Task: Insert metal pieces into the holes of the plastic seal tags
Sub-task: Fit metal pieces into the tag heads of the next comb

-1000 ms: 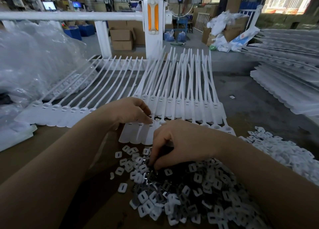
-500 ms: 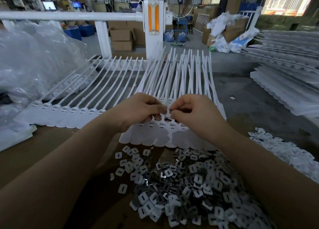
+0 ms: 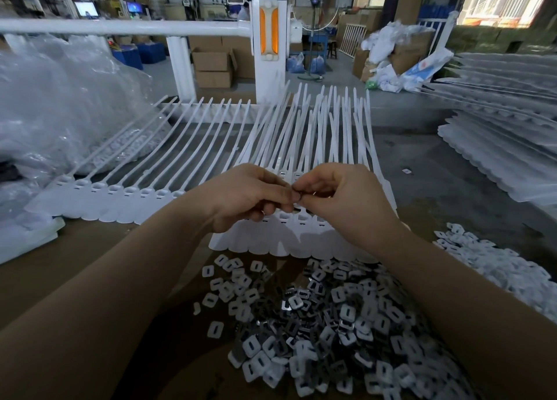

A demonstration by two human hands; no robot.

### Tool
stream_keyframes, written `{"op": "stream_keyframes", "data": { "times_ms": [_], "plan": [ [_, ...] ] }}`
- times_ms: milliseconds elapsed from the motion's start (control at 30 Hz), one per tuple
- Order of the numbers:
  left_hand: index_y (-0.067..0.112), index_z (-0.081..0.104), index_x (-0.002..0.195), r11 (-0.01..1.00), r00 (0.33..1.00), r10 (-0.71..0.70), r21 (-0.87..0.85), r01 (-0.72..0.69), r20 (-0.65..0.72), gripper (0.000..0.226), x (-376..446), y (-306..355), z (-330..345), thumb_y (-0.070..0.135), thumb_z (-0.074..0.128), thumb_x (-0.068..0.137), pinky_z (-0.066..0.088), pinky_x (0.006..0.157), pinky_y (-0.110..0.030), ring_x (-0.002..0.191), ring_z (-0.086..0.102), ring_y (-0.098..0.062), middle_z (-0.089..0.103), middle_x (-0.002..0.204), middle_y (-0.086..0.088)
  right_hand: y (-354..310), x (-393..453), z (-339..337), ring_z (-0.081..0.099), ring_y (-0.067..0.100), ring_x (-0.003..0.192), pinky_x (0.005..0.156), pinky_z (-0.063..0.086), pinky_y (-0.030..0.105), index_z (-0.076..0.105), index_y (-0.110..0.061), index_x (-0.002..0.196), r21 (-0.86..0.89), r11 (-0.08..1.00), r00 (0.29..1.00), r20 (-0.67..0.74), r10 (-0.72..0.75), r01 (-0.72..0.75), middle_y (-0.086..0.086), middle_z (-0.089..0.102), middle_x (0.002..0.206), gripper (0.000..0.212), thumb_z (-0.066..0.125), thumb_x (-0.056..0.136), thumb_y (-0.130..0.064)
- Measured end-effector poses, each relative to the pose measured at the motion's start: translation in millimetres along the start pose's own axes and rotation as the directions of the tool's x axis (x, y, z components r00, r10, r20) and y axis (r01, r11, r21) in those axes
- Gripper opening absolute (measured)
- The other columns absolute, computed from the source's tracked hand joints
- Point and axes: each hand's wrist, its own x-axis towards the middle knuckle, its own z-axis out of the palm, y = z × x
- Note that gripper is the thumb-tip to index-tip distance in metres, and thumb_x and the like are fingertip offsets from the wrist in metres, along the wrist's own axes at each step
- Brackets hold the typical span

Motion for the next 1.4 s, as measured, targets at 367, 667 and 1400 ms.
{"op": "stream_keyframes", "data": {
  "times_ms": [367, 667, 1400],
  "plan": [
    [0.012, 0.071, 0.082, 0.987, 0.997, 0.080, 0.139, -0.081, 0.009, 0.002, -2.7, 3.9, -2.4, 0.012, 0.072, 0.083, 0.042, 0.051, -0.016, 0.053, 0.052, -0.002, 0.067, 0.063, 0.006, -1.3, 0.7, -1.5, 0.065, 0.003, 0.070, 0.069, 0.056, 0.025, 0.067, -0.029, 0.082, -0.129, 0.991, 0.999, 0.021, 0.047, -0.044, -0.010, 0.068, 0.074, 0.009, 0.064, 0.089, -0.027],
    [0.012, 0.070, 0.084, 0.993, 0.994, 0.105, 0.060, -0.104, -0.011, 0.009, -2.7, 4.0, -3.4, 0.010, 0.064, 0.091, 0.041, 0.051, -0.017, 0.056, 0.055, -0.005, 0.069, 0.071, -0.001, -0.7, 2.2, -1.5, 0.058, 0.004, 0.057, 0.053, 0.046, 0.013, 0.070, -0.016, 0.084, 0.038, 0.982, 0.982, 0.060, 0.181, -0.183, -0.002, 0.069, 0.069, 0.014, 0.062, 0.093, -0.024],
    [0.015, 0.071, 0.082, 0.873, 0.985, 0.055, 0.486, 0.032, -0.164, 0.008, 4.7, 0.0, 6.6, 0.021, 0.071, 0.088, 0.041, 0.060, -0.022, 0.067, 0.055, -0.007, 0.064, 0.073, 0.004, 11.5, 5.0, 1.1, 0.058, -0.005, 0.058, 0.053, 0.040, 0.012, 0.063, -0.028, 0.082, -0.036, 0.980, 0.975, 0.095, 0.200, -0.198, -0.009, 0.066, 0.070, 0.013, 0.059, 0.094, -0.026]
  ]
}}
